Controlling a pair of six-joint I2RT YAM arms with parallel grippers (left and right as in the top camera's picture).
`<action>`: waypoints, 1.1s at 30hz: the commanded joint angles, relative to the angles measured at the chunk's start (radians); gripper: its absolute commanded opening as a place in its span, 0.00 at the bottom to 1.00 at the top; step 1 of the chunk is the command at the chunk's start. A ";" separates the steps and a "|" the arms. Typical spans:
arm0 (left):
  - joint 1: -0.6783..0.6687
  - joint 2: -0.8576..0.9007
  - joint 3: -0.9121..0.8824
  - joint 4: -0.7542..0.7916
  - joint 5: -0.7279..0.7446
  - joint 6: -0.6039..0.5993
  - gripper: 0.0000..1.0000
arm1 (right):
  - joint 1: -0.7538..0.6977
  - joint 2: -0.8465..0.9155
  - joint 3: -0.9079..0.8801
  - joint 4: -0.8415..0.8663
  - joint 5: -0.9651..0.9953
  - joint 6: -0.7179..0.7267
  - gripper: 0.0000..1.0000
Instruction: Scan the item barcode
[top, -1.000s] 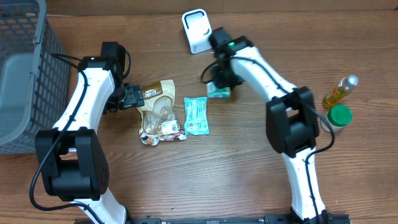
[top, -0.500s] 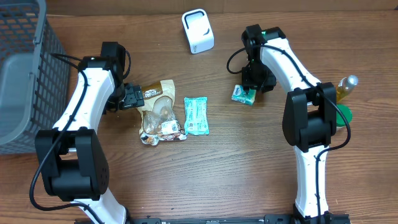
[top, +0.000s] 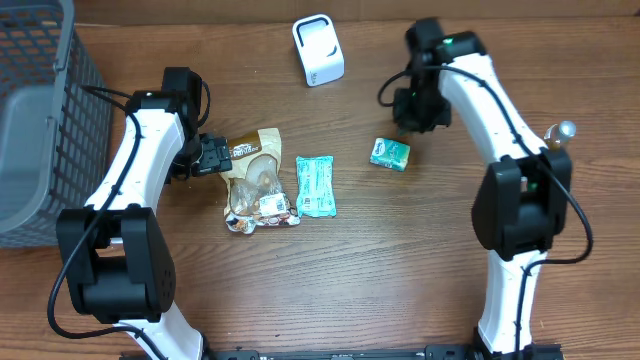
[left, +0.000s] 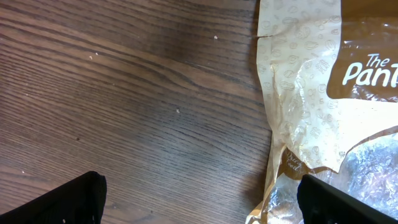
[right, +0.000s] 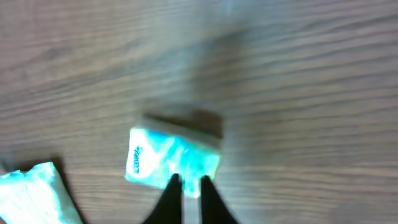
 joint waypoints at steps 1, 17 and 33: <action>0.003 0.007 0.015 0.001 -0.010 0.019 1.00 | -0.045 0.003 0.001 0.030 -0.004 0.002 0.04; 0.003 0.007 0.015 0.001 -0.010 0.019 1.00 | -0.038 0.048 -0.098 0.109 -0.014 0.005 0.04; 0.003 0.007 0.014 0.001 -0.010 0.019 0.99 | -0.038 0.051 -0.156 0.193 -0.103 0.005 0.05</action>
